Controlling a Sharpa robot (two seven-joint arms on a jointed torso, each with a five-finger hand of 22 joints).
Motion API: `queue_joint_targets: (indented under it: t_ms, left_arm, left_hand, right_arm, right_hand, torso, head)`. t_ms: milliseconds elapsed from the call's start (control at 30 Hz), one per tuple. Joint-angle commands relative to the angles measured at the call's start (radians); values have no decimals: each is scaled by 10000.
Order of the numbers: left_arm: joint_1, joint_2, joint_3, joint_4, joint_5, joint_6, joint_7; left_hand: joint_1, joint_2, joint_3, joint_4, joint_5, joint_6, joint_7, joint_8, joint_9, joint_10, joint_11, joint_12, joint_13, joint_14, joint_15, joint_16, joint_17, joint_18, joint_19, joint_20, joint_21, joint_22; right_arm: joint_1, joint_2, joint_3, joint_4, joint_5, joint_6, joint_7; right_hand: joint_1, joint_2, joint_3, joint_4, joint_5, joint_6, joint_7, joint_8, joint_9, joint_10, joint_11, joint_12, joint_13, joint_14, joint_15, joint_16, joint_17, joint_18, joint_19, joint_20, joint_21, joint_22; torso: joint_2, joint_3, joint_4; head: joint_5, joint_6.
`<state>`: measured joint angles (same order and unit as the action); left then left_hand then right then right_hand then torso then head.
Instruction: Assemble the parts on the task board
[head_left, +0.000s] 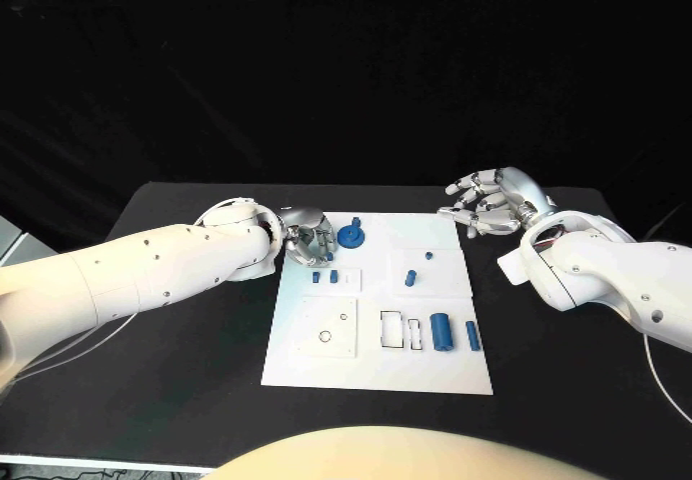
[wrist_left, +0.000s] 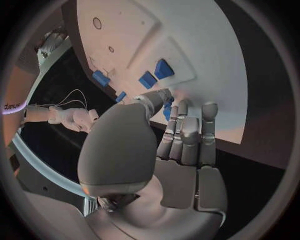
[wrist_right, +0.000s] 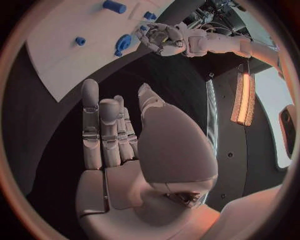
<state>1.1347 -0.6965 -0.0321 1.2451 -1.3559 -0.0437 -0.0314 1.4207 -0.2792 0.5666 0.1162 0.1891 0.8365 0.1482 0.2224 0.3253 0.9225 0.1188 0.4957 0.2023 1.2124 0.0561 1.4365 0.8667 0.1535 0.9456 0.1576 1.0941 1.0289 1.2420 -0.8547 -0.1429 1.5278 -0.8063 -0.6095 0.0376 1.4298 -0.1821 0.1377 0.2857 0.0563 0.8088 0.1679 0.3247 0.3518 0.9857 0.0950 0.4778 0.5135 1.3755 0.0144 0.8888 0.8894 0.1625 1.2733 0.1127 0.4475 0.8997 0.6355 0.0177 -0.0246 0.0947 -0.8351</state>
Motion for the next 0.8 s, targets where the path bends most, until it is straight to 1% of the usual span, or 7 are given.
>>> queue_joint_targets:
  t_ms: [33, 133, 233, 333, 367, 533, 800]
  left_arm:
    - [2, -81, 6, 32, 46, 213, -219]
    - [2, -207, 10, 55, 42, 227, -292]
    - [3, -390, 51, 59, 226, -4, -273]
    - [13, -604, 110, 1, 1014, -639, 39]
    - [22, -681, 126, -41, 1528, -898, 252]
    - [61, -1025, 161, -176, 4458, -1652, 1367]
    - [77, -1763, 174, 557, 9092, -1481, 3116]
  left_hand:
    - [-109, 2, -137, 11, 24, -106, -33, -102, -19, -219, 41, 59, 55, -193, 30, -74, -235, 97, -199, 28, -157, -126]
    - [-114, 32, -499, 65, 31, -319, -141, -251, -51, -787, 174, 213, 185, -607, 165, -159, -799, 156, -505, 142, -464, -370]
    - [162, 266, -1308, 215, 56, -779, -331, -504, -165, -1726, 348, 538, 352, -1030, 307, -180, -1481, 199, -656, 287, -699, -532]
    - [484, 486, -1540, 351, 86, -853, -237, -545, -208, -2159, 439, 685, 323, -1548, 377, -393, -2457, 212, -617, 367, -732, -544]
    - [585, 506, -1459, 410, 84, -747, -137, -492, -204, -2156, 420, 816, 321, -2262, 358, -853, -3608, 227, -638, 357, -764, -571]
    - [1022, 440, -376, 272, 88, 69, 531, 56, -129, -1737, 333, 1130, 124, -2434, 204, -1347, -4153, 300, -1129, 206, -1116, -838]
    - [879, 349, 268, -154, 70, 397, 459, 425, -112, -1002, 169, 1485, -11, -2816, 106, -2142, -4681, 304, -1557, 104, -1210, -745]
  right_arm:
    - [-9, 13, 2, -60, -747, 821, -295]
    - [-12, 30, 2, -149, -1425, 1290, -461]
    - [-14, 80, 2, -301, -2597, 1873, -615]
    - [-22, 172, 1, -472, -4132, 2355, -728]
    - [-26, 212, 0, -538, -4564, 2517, -778]
    - [-91, 409, -10, -757, -6232, 3014, -1104]
    - [-312, 850, -23, -1094, -8059, 2885, -1962]
  right_hand:
    - [342, 6, 119, -95, 44, 246, 28, 93, -35, 61, -16, -449, -515, 468, -65, 882, 797, -105, 537, -50, 1382, 862]
    - [743, -33, 472, -176, 38, 471, -28, 74, -120, 318, -48, -1024, -1124, 866, -116, 1957, 1739, -321, 1039, -119, 3020, 1914]
    - [1072, -339, 1239, -91, 44, 914, -138, -104, -313, 1009, -137, -2040, -2125, 1269, -184, 3478, 3091, -641, 1556, -196, 5298, 3430]
    - [1179, -520, 1771, -84, 47, 1076, -139, -274, -420, 1343, -136, -2588, -2612, 1289, -153, 3787, 3323, -730, 1654, -204, 5988, 3936]
    - [1193, -627, 1913, -95, 45, 1121, -178, -329, -448, 1445, -139, -2749, -2748, 1289, -166, 3859, 3378, -749, 1672, -212, 6165, 4068]
    - [1177, -834, 2452, -145, 43, 1261, -210, -516, -522, 1642, -130, -3315, -3196, 1307, -146, 4068, 3515, -788, 1669, -208, 6476, 4350]
    - [1003, -995, 2795, -205, 41, 1284, -265, -696, -576, 1603, -138, -3746, -3539, 1343, -131, 4255, 3640, -810, 1680, -236, 6686, 4544]
  torso:
    - [1, 0, -11]
    - [-2, 1, -11]
    - [0, -5, 2]
    - [-5, -3, -4]
    - [-8, 0, -7]
    - [0, 19, -4]
    - [20, -1, 5]
  head:
    - [5, 12]
    - [-32, 33]
    - [-106, 69]
    - [-184, 119]
    - [-199, 123]
    - [-291, 181]
    - [-391, 236]
